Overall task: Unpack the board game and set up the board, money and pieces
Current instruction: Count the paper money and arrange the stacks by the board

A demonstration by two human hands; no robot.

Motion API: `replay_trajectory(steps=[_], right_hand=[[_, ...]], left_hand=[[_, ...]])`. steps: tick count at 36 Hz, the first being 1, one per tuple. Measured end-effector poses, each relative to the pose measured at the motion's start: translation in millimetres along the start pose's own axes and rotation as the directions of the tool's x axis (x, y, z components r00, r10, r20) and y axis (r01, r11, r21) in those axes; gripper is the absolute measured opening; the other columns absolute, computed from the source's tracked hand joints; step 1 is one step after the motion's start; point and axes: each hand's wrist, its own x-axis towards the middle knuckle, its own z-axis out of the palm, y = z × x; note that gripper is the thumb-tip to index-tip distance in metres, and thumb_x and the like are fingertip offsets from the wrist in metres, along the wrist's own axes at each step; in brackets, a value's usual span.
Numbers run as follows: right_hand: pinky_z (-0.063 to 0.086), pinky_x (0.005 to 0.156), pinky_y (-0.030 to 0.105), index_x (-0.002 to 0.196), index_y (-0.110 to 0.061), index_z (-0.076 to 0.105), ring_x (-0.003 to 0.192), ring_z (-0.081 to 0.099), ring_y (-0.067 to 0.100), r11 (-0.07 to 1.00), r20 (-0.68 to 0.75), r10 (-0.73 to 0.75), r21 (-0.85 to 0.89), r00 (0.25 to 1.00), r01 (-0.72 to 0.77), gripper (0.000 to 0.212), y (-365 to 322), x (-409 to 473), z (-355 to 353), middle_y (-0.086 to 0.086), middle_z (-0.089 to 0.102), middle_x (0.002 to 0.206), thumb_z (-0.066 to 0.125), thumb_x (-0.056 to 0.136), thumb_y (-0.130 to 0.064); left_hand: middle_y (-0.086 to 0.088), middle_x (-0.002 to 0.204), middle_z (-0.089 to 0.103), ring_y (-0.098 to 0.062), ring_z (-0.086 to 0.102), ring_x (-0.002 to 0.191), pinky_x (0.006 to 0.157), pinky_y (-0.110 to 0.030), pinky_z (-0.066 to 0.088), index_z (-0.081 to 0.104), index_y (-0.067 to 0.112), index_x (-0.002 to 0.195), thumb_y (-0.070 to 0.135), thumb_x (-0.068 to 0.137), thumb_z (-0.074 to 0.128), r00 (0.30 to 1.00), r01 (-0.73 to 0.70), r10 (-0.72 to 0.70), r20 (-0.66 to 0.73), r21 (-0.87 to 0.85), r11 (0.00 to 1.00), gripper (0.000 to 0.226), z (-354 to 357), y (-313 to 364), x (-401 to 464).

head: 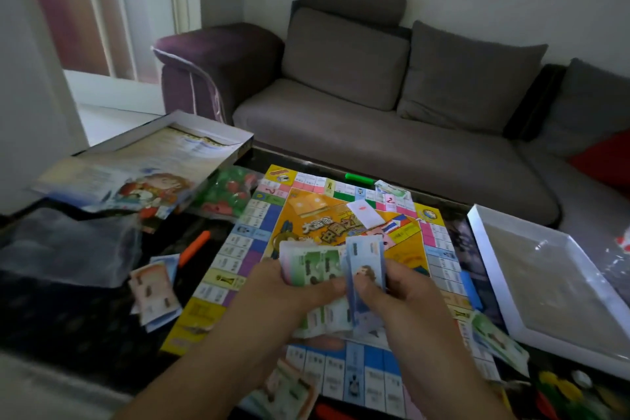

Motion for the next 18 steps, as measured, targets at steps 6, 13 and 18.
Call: replay_trajectory(steps=[6, 13, 18], right_hand=[[0.054, 0.088, 0.069, 0.095, -0.008, 0.067, 0.106, 0.060, 0.050, 0.999, -0.018, 0.049, 0.005, 0.999, -0.049, 0.023, -3, 3, 24, 0.030, 0.060, 0.119, 0.066, 0.103, -0.029], [0.048, 0.096, 0.071, 0.088, -0.022, 0.074, 0.105, 0.066, 0.040, 0.998, 0.082, 0.035, -0.045, 0.996, -0.032, 0.021, -16, 19, 87, 0.016, 0.069, 0.106, 0.064, 0.106, -0.028], [0.035, 0.058, 0.032, 0.087, -0.001, 0.058, 0.060, 0.038, 0.023, 0.978, 0.245, 0.020, -0.207, 0.969, 0.032, 0.031, -5, 39, 172, 0.013, 0.044, 0.073, 0.058, 0.106, -0.026]], left_hand=[[-0.012, 0.097, 0.081, -0.031, 0.079, 0.086, 0.065, -0.043, 0.064, 0.081, 0.009, 0.100, 0.016, 0.089, 0.080, 0.997, 0.037, -0.039, -0.060, -0.032, 0.999, 0.013, -33, 2, -7], [-0.020, 0.102, 0.078, -0.032, 0.079, 0.089, 0.074, -0.050, 0.066, 0.069, 0.003, 0.109, 0.007, 0.091, 0.074, 0.930, -0.050, -0.031, -0.366, -0.210, 0.976, 0.019, -115, 42, -6], [-0.022, 0.110, 0.075, -0.038, 0.077, 0.095, 0.066, -0.048, 0.064, 0.057, 0.005, 0.118, 0.000, 0.103, 0.055, 0.876, -0.169, -0.013, -0.482, -0.332, 0.928, 0.016, -163, 58, -6]])
